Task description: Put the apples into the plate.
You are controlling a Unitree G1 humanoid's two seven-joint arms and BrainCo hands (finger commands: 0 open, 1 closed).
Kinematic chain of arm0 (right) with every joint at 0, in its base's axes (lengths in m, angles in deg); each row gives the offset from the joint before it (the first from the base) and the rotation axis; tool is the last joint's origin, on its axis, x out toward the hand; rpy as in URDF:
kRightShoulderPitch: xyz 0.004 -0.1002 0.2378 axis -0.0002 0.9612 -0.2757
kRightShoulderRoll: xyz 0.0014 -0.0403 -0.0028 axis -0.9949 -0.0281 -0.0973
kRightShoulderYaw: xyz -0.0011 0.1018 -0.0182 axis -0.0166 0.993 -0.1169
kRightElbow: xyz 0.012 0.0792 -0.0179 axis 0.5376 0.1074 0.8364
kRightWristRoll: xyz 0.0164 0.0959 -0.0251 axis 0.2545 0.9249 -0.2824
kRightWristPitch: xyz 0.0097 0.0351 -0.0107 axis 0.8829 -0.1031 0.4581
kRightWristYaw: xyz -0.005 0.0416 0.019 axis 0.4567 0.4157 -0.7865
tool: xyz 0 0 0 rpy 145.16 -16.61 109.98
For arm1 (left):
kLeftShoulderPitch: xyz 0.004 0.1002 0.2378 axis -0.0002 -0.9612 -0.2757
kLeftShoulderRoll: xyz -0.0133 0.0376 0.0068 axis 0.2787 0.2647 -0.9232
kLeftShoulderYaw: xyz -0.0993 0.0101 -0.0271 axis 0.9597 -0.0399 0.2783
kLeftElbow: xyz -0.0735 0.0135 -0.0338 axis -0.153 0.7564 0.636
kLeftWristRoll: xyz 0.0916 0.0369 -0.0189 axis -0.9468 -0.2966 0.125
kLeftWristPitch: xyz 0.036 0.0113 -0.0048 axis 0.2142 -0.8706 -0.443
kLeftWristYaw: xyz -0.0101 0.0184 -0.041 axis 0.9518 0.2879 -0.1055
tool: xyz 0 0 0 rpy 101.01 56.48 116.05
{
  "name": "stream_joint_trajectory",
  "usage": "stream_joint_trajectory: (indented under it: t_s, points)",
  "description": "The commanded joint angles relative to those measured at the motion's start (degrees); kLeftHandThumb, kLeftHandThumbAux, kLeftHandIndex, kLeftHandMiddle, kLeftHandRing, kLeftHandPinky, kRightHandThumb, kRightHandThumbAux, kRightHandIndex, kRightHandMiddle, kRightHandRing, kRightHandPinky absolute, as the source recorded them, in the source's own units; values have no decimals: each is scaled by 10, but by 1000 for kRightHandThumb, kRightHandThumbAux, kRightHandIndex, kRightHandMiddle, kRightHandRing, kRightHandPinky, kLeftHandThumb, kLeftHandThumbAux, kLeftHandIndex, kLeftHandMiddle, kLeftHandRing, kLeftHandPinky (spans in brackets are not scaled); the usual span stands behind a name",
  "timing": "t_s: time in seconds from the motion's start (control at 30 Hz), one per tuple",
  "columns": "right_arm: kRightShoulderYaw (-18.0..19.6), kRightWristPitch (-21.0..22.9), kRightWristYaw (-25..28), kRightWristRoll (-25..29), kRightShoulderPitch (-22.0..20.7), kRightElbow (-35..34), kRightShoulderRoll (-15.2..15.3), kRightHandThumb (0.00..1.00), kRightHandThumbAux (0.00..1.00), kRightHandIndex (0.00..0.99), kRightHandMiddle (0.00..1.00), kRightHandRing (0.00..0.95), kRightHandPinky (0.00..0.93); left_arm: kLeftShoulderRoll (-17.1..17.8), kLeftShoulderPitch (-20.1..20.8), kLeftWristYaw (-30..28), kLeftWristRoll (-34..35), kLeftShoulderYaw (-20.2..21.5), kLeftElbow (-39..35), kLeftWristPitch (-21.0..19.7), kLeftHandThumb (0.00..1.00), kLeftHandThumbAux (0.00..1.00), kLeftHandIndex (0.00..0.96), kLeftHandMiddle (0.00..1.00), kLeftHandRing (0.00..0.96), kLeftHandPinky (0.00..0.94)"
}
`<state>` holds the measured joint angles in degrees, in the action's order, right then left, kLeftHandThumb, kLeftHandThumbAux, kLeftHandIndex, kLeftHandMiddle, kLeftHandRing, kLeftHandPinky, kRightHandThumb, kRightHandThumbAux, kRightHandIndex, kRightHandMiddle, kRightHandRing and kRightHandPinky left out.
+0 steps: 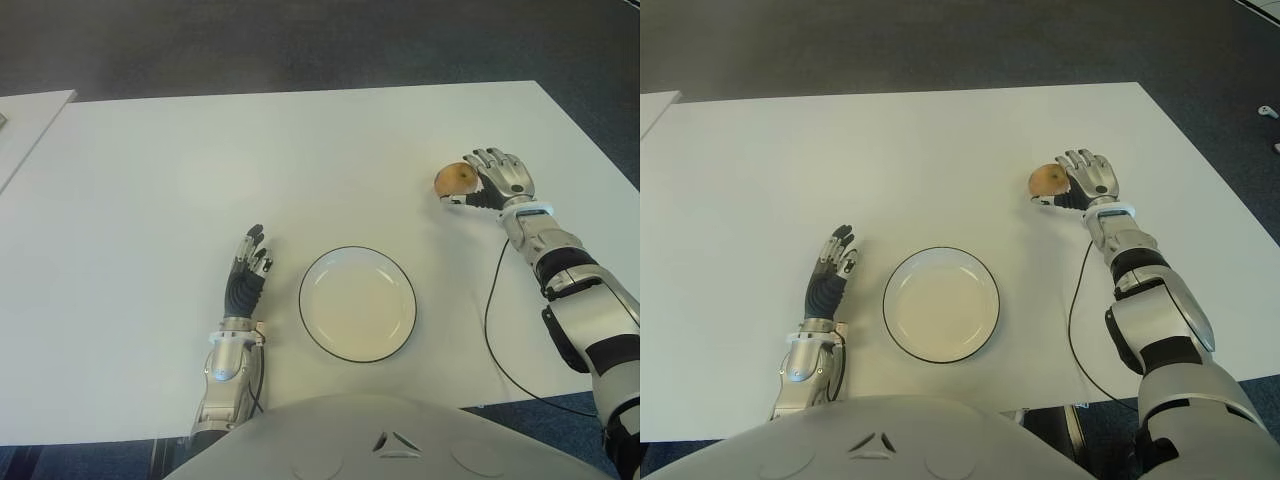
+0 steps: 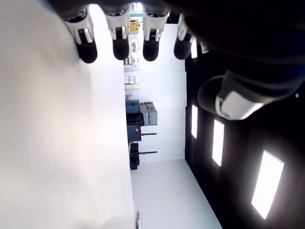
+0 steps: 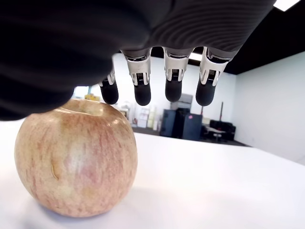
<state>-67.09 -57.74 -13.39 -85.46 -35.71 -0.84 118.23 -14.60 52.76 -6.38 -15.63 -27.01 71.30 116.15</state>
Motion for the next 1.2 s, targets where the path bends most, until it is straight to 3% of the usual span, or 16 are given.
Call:
stream_joint_trajectory:
  t_s: [0.03, 0.6, 1.2]
  points:
    - [-6, -2, 13, 15, -9, 15, 0, 308, 215, 0, 0, 0, 0, 11, -31, 3, -7, 6, 53, -40, 75, 476, 25, 15, 0, 0]
    - [-12, -3, 23, 42, -18, 27, -18, 308, 292, 0, 0, 0, 0, 6, -21, 7, -6, 13, 63, -47, 71, 492, 25, 21, 0, 0]
    - [-22, 9, 41, 50, -41, 46, -47, 304, 310, 0, 0, 0, 0, 2, -17, 12, -8, 14, 66, -39, 78, 510, 21, 18, 0, 0]
